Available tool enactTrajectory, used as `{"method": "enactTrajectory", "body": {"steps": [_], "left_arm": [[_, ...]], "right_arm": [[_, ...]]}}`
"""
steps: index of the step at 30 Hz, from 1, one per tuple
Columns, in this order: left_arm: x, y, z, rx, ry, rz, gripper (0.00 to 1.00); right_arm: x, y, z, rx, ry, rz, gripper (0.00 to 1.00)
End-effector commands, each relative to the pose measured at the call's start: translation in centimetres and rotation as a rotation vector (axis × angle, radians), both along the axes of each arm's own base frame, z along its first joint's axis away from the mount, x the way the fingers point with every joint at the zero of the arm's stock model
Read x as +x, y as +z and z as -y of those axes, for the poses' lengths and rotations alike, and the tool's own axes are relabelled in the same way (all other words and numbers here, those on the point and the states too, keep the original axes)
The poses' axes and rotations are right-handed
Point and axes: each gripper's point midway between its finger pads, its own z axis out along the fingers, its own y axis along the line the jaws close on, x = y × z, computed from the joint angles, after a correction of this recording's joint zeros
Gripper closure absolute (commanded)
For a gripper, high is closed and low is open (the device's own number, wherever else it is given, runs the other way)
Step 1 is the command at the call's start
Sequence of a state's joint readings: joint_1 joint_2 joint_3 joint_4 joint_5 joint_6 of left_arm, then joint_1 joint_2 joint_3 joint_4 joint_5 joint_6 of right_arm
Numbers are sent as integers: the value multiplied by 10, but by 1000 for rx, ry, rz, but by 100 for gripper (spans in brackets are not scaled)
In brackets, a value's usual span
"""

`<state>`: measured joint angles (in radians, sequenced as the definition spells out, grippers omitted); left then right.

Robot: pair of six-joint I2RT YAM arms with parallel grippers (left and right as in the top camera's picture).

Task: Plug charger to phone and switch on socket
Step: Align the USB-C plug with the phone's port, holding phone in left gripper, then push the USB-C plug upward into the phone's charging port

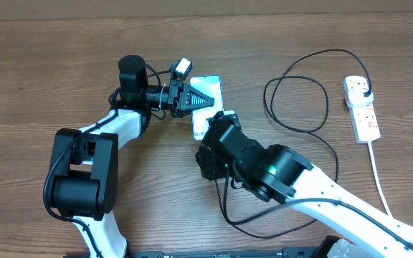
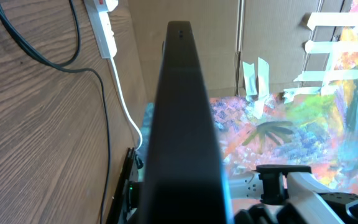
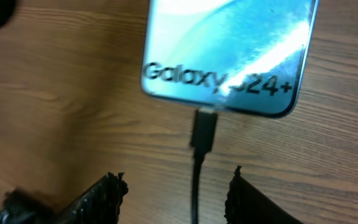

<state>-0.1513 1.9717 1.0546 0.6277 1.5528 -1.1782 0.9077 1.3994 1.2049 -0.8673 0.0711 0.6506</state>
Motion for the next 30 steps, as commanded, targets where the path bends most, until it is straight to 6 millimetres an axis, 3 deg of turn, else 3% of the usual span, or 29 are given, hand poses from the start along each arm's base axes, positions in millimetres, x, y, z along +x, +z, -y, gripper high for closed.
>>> {"method": "enactTrajectory", "body": {"steps": [1, 6, 11, 14, 30], "left_arm": [[-2, 9, 2, -15, -32, 47, 96], [-2, 9, 2, -15, -32, 47, 96], [-2, 9, 2, -15, -32, 48, 96], [-2, 9, 2, -15, -32, 48, 96], [-5, 9, 6, -15, -45, 47, 96]], "right_arm": [[6, -17, 3, -50, -46, -13, 49], [8, -34, 0, -86, -45, -40, 67], [11, -32, -3, -71, -49, -30, 81], [16, -29, -5, -60, -58, -2, 96], [49, 5, -31, 67, -37, 156, 96]]}}
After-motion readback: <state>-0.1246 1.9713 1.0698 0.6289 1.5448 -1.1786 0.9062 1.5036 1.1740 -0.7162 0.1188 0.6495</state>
